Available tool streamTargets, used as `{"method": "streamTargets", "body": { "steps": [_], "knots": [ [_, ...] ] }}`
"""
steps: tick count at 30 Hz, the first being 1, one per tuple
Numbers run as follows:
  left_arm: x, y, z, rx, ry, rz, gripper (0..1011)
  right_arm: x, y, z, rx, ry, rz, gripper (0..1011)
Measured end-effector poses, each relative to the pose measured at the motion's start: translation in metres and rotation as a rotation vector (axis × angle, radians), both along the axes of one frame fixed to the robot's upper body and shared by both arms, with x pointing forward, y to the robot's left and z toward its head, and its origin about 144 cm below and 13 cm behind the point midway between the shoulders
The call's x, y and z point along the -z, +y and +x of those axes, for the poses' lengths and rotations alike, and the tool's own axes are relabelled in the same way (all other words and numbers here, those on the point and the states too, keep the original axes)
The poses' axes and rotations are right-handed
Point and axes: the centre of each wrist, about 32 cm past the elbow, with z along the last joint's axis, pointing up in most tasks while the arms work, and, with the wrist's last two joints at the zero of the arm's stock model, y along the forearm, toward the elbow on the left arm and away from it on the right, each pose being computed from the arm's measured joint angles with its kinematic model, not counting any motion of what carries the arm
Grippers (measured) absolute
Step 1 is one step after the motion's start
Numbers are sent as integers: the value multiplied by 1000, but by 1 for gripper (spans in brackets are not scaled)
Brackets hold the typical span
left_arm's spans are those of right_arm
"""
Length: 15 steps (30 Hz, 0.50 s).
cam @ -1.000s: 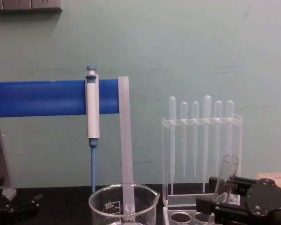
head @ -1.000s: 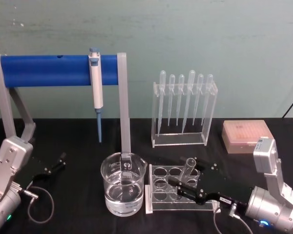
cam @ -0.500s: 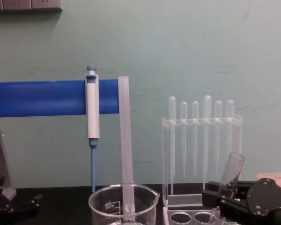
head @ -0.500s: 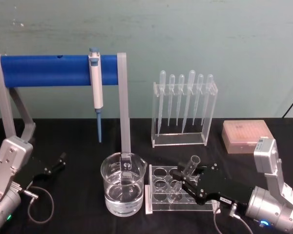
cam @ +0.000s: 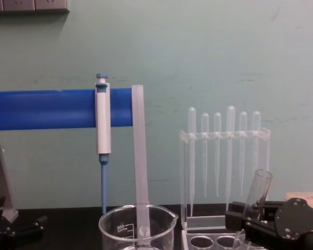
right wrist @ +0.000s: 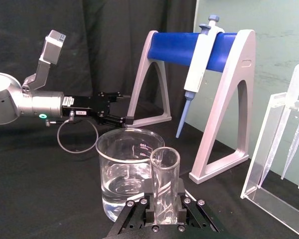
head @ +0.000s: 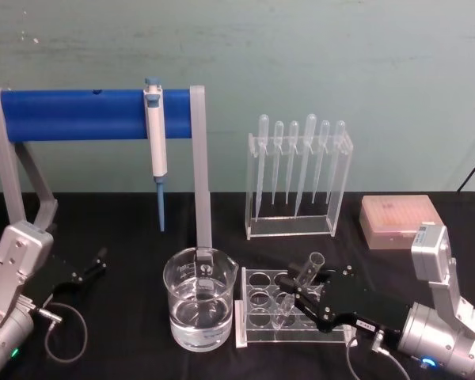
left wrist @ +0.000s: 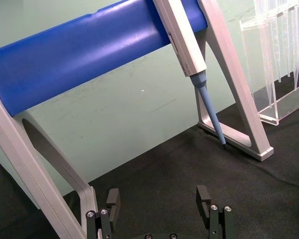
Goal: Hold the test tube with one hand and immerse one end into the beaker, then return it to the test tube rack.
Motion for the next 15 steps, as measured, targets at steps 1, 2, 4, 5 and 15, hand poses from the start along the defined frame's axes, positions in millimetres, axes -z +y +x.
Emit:
{"method": "streamTargets", "body": {
  "steps": [1,2,4,5,15],
  "knots": [
    [0,0,0,0,0,0,1000,0,0,0,0,0,0,226],
    [0,0,0,0,0,0,1000,-2,0,0,0,-5,-6,226],
    [0,0,0,0,0,0,1000,-7,1,1,-4,-17,-19,226],
    [0,0,0,0,0,0,1000,-9,1,1,-4,-20,-23,226],
    [0,0,0,0,0,0,1000,-32,0,5,-4,-18,-55,226]
  ]
}}
